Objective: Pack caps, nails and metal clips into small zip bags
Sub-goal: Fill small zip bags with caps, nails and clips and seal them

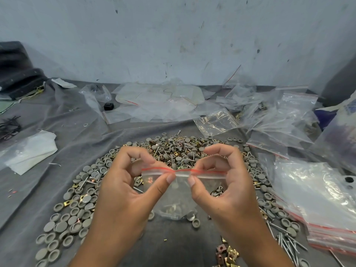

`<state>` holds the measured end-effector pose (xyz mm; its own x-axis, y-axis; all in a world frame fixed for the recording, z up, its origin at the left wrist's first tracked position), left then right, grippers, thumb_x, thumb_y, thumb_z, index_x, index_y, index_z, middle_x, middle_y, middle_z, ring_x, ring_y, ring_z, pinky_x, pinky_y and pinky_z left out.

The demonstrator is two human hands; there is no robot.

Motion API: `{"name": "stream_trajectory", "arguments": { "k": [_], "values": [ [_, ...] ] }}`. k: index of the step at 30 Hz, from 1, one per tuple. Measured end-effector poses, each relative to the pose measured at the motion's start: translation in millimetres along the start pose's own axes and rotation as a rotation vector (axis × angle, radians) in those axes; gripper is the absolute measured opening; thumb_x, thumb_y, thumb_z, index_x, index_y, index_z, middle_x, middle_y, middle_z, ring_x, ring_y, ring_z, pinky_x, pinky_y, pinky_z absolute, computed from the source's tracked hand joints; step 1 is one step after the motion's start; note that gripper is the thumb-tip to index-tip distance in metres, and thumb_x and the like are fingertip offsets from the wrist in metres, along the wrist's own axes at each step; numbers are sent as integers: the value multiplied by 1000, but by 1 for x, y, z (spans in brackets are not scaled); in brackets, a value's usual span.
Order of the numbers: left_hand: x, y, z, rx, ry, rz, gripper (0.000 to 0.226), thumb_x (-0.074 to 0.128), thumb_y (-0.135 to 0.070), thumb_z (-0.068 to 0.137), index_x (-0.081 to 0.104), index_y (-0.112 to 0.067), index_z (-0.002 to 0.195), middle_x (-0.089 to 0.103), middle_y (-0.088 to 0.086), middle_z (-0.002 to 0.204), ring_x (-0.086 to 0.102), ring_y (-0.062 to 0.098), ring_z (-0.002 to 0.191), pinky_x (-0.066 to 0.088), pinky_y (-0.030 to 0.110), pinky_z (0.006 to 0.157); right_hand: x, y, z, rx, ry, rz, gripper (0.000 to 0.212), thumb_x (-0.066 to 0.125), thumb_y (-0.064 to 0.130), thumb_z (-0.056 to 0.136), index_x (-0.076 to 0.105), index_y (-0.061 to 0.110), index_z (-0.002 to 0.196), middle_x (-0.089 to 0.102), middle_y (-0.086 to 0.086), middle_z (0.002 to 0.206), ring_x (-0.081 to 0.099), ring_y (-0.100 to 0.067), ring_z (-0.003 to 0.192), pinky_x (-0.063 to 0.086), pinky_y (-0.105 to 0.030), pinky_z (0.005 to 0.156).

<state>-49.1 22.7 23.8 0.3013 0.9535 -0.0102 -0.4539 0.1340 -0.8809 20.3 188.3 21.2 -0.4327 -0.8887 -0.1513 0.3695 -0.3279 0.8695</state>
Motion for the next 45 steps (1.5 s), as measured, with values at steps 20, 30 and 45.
{"name": "stream_trajectory", "arguments": {
  "k": [20, 30, 45],
  "values": [
    [-8, 4, 3, -97, -43, -81, 44, 87, -46, 60, 63, -37, 96, 78, 7, 81, 72, 12, 66, 52, 14, 60, -11, -3, 4, 70, -54, 118, 46, 83, 27, 76, 56, 44, 109, 77, 3, 95, 74, -14, 93, 58, -21, 73],
    [-14, 7, 2, -101, -34, 16, 45, 86, -51, 65, 63, -35, 100, 79, 3, 86, 60, 57, 61, 48, 46, 56, -17, 7, 5, -59, 187, -322, 23, 75, 44, 82, 68, 48, 103, 71, 26, 93, 67, 6, 88, 49, -8, 75],
    [-22, 15, 9, -49, -110, -79, 43, 75, -48, 74, 59, -40, 113, 73, -4, 119, 70, 17, 109, 54, 19, 84, -119, 22, 177, 196, -43, -344, 24, 56, 26, 104, 73, 23, 88, 76, 10, 77, 61, 4, 58, 40, -10, 48]
  ]
}}
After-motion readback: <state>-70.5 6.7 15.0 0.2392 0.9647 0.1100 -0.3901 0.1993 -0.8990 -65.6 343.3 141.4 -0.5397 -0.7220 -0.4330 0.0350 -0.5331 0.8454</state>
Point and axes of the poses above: each hand's wrist, its own z-axis towards the middle knuckle, its own x-axis out of the palm, y = z × x, the point moved 5 cm from there along z, towards the middle knuckle
